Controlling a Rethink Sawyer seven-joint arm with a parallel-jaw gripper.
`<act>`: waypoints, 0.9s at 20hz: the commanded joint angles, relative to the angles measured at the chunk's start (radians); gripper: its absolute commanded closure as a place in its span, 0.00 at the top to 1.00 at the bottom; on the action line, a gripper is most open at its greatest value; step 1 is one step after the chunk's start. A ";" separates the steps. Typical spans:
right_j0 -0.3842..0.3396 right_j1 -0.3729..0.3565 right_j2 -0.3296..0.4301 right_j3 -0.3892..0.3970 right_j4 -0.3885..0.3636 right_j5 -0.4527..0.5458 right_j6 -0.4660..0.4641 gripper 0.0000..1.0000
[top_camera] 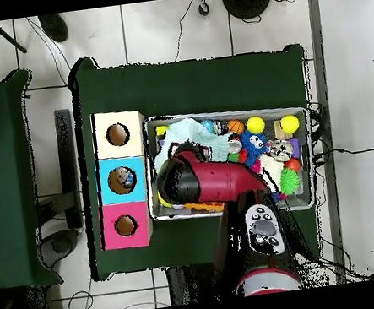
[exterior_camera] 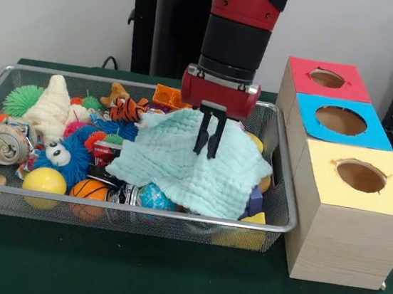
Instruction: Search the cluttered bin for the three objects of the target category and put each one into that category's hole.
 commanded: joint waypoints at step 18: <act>-0.195 -0.255 0.193 0.124 -0.071 0.281 -0.095 0.00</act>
